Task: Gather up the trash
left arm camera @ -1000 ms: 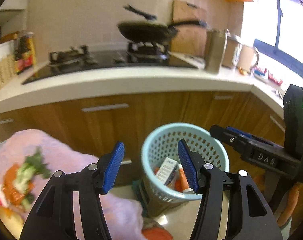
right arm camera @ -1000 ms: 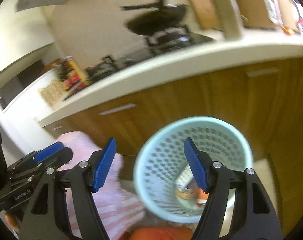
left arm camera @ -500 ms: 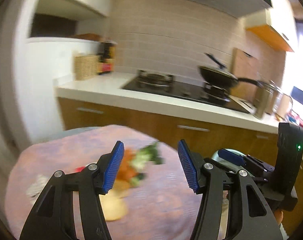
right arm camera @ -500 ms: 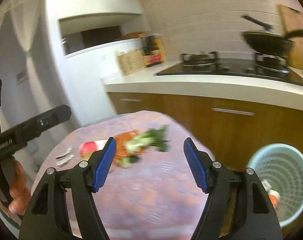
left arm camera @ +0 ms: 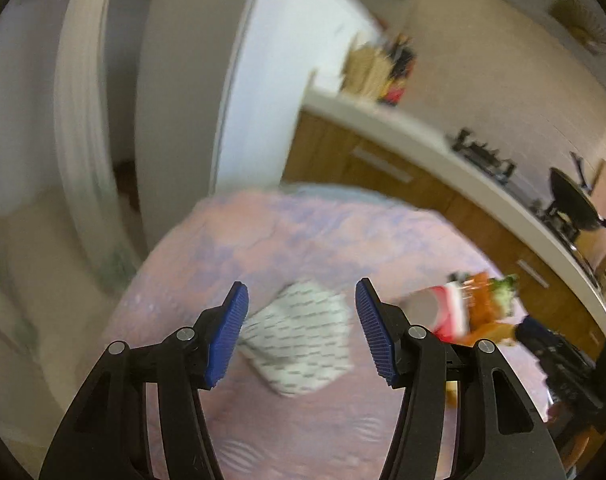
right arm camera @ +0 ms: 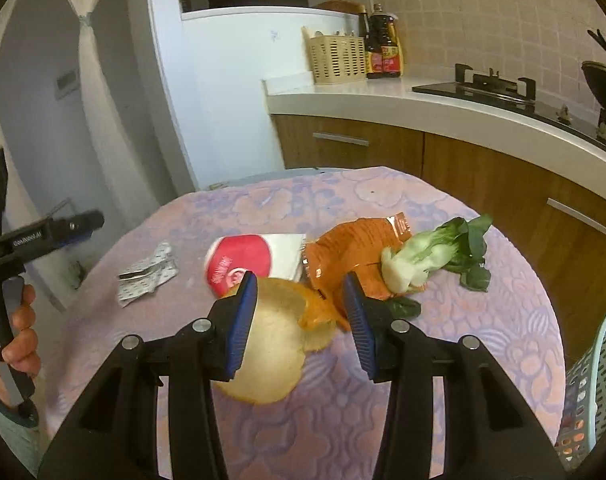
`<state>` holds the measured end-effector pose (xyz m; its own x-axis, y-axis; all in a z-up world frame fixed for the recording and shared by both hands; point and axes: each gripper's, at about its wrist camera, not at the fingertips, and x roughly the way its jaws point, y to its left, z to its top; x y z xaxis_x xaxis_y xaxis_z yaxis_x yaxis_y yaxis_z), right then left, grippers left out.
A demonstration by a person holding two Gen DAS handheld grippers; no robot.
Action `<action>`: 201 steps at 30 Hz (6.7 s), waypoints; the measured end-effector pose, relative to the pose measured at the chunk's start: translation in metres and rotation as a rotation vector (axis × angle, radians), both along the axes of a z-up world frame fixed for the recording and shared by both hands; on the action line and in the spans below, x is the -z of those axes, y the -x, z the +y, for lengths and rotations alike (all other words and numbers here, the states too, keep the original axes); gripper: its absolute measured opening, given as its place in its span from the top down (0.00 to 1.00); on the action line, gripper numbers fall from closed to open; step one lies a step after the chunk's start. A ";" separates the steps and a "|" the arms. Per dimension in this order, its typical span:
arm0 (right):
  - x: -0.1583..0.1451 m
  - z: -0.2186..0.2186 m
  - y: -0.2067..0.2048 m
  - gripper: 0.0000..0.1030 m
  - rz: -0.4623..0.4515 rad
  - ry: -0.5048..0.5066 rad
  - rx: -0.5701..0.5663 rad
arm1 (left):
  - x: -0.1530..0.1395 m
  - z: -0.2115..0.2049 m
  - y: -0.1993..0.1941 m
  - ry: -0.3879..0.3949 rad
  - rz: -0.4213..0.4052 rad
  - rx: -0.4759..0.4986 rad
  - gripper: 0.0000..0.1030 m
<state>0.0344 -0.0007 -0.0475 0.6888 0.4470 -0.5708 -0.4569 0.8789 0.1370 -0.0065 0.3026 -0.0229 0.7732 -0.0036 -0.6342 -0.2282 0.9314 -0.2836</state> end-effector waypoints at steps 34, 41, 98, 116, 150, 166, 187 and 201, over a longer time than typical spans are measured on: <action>0.011 0.021 -0.005 0.89 0.013 0.079 -0.093 | 0.033 -0.036 0.023 -0.067 0.021 0.107 1.00; 0.008 0.018 0.003 0.90 0.000 0.070 -0.113 | 0.024 -0.045 0.031 -0.118 0.014 0.133 0.78; 0.021 0.039 -0.035 0.69 0.178 0.068 -0.204 | 0.030 -0.030 0.013 0.093 -0.034 0.341 0.96; -0.048 -0.050 0.030 0.97 -0.064 -0.029 -0.057 | -0.038 -0.116 0.028 0.113 -0.204 0.539 0.96; 0.025 -0.448 0.030 0.94 0.213 -0.135 0.781 | 0.011 -0.553 -0.090 0.027 0.002 1.107 0.96; 0.060 -0.473 0.023 0.63 0.392 -0.159 0.747 | 0.046 -0.583 -0.110 -0.025 0.127 1.051 0.58; -0.036 -0.362 0.031 0.38 0.138 -0.144 0.543 | -0.027 -0.419 -0.064 0.053 -0.082 0.812 0.48; -0.062 -0.194 0.011 0.38 0.036 -0.052 0.250 | -0.071 -0.216 -0.021 -0.034 -0.229 0.385 0.32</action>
